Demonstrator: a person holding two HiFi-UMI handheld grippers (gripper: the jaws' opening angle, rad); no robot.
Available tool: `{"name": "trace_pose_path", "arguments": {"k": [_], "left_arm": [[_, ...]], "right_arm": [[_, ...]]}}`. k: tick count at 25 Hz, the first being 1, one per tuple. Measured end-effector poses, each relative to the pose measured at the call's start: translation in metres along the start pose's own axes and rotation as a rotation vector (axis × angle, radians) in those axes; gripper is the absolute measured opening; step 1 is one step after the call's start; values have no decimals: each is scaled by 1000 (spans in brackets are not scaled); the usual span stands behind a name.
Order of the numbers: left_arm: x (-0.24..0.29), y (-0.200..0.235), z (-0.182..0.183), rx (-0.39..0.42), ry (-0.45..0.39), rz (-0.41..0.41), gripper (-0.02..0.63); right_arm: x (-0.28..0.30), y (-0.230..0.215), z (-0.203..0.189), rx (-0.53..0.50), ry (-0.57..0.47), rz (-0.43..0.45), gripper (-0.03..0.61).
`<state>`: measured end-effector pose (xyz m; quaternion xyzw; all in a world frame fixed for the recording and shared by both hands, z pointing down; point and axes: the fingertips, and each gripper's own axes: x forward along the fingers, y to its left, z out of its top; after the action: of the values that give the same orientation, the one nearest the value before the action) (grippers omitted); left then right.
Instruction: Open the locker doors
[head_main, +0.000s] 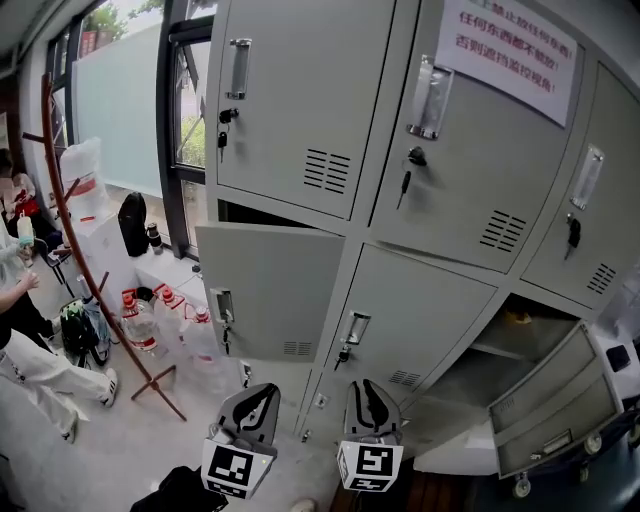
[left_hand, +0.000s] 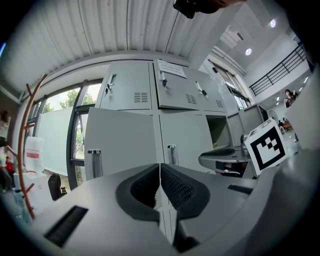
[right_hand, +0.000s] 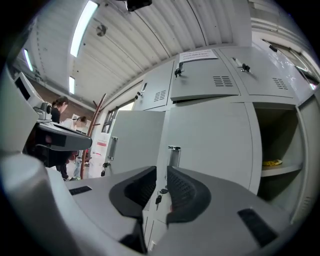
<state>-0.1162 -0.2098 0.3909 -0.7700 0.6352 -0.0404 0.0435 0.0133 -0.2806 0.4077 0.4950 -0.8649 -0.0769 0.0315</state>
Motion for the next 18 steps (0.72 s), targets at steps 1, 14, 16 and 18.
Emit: {"name": "trace_pose_path", "arguments": {"k": [1, 14, 16, 18], "left_arm": [[2, 3, -1, -1, 1, 15, 26], [37, 36, -14, -21, 33, 165, 26], [42, 38, -15, -26, 36, 181, 26], [47, 40, -17, -31, 37, 193, 26]], "right_arm": [[8, 0, 1, 0, -3, 15, 88], [96, -5, -6, -13, 5, 153, 162], [105, -6, -9, -18, 14, 170, 170], [113, -5, -11, -23, 16, 187, 178]]}}
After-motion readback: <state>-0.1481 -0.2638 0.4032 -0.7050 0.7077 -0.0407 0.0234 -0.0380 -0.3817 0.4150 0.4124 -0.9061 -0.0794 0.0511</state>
